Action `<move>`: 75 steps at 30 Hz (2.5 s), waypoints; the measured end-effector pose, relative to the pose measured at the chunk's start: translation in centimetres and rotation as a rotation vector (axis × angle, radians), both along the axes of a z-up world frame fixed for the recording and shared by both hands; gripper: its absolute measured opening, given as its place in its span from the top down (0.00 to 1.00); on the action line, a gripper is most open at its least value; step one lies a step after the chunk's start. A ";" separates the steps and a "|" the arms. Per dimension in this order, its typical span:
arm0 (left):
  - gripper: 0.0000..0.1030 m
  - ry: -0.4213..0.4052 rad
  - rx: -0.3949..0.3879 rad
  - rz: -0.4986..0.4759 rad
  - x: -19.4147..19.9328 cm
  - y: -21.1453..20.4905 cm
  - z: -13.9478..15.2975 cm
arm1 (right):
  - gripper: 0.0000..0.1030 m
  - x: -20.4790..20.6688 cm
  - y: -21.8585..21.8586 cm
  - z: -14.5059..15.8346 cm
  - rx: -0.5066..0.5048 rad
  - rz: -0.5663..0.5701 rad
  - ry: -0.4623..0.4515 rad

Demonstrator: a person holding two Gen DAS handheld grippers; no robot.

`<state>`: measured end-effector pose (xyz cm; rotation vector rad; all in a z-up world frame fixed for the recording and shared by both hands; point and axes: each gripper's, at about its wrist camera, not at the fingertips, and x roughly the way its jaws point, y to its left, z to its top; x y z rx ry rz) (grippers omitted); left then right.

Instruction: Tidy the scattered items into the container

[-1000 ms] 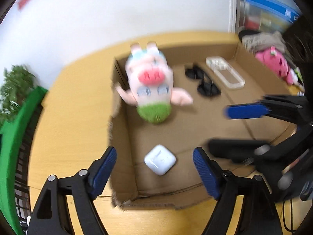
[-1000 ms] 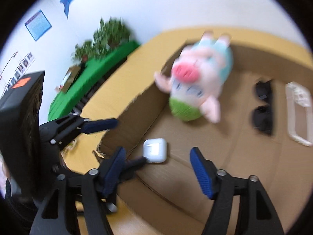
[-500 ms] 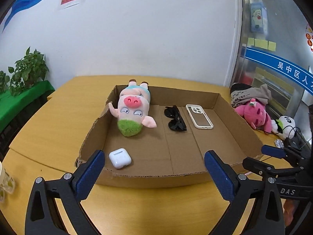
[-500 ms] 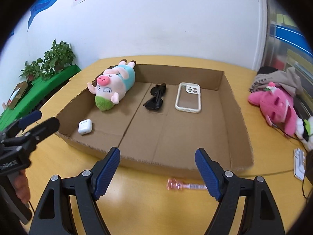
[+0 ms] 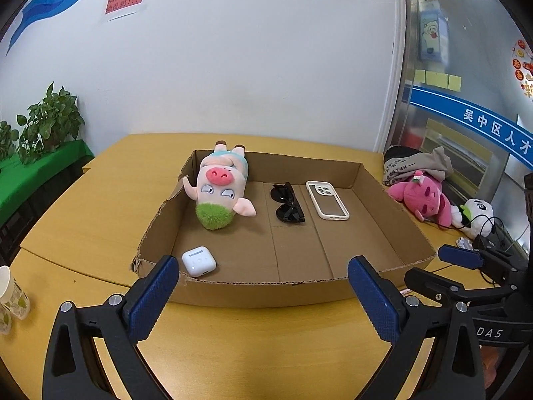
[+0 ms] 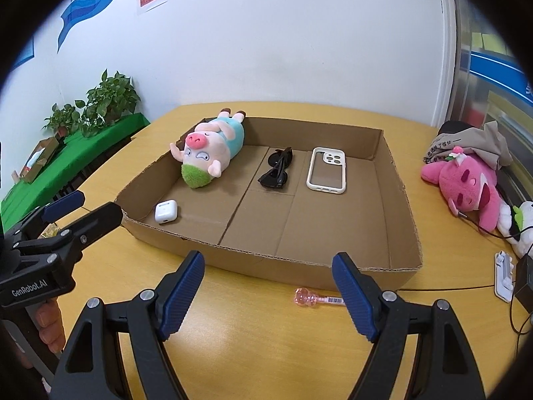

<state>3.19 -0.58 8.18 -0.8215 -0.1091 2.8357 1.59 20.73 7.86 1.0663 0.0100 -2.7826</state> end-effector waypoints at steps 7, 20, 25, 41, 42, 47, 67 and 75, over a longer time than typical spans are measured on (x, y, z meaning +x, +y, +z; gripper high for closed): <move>0.00 0.002 -0.022 -0.023 0.2 1.3 0.0 | 0.23 0.6 0.5 0.4 0.000 -0.003 0.011; 0.00 0.000 -0.036 -0.022 -0.1 1.8 0.0 | 0.23 0.3 1.4 0.1 -0.014 -0.018 0.009; 0.00 0.001 -0.049 -0.031 0.0 2.0 -0.1 | 0.23 0.0 1.6 -0.3 -0.023 -0.021 0.003; 0.00 -0.007 -0.052 -0.047 0.0 2.2 -0.7 | 0.23 -0.1 1.8 -0.9 -0.028 -0.035 -0.011; 0.00 -0.006 -0.059 -0.045 -0.1 2.2 -0.7 | 0.23 -0.2 1.8 -0.9 -0.030 -0.037 -0.011; 0.00 -0.011 -0.052 -0.042 -0.2 2.1 -0.9 | 0.23 -0.4 1.7 -1.2 -0.025 -0.033 -0.020; 0.00 -0.109 -0.102 -0.245 -1.4 7.0 -4.3 | 0.23 -1.4 12.6 -8.8 -0.086 -0.172 -0.170; 0.00 -0.159 -0.117 -0.271 -1.5 8.3 -6.1 | 0.23 -5.1 12.8 -11.7 0.036 0.125 -0.203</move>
